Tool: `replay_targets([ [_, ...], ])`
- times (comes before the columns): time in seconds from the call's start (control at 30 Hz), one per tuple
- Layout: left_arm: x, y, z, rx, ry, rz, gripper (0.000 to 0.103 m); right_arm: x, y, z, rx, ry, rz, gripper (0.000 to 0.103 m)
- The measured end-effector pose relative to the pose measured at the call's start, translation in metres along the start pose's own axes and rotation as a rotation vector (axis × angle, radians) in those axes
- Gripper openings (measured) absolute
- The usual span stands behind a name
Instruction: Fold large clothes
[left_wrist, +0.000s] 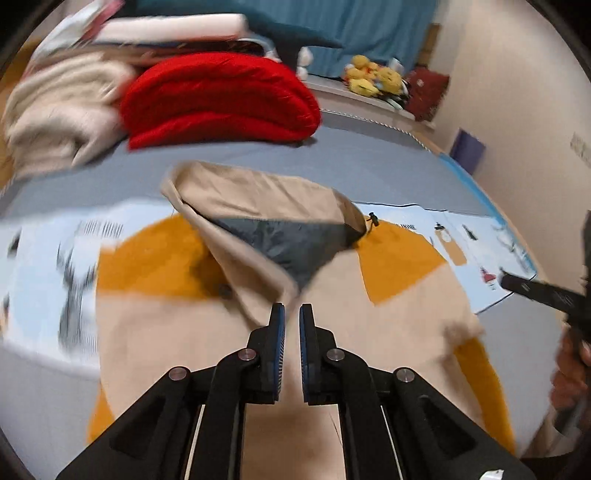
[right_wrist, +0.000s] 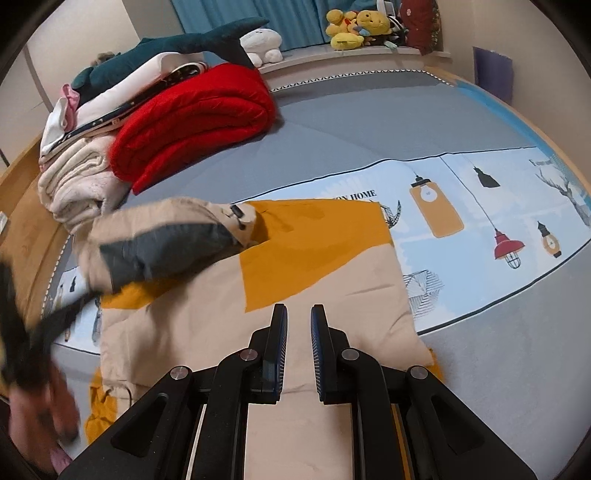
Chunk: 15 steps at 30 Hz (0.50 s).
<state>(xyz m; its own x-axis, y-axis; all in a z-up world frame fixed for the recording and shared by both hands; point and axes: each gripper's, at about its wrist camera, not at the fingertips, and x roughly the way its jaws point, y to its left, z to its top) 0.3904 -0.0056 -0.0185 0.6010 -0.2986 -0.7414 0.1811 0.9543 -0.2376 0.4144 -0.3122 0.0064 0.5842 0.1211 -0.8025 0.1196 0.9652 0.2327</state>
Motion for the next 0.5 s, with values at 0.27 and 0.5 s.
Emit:
replay_targets([
  [0.27, 0.017, 0.061, 0.002, -0.245, -0.009, 0.080, 0.046, 0.005, 0.006, -0.004, -0.020, 0.001, -0.008, 0.015],
  [0.5, 0.068, 0.122, 0.011, -0.536, 0.007, -0.011, 0.046, 0.018, 0.007, 0.001, -0.025, 0.023, 0.005, 0.015],
])
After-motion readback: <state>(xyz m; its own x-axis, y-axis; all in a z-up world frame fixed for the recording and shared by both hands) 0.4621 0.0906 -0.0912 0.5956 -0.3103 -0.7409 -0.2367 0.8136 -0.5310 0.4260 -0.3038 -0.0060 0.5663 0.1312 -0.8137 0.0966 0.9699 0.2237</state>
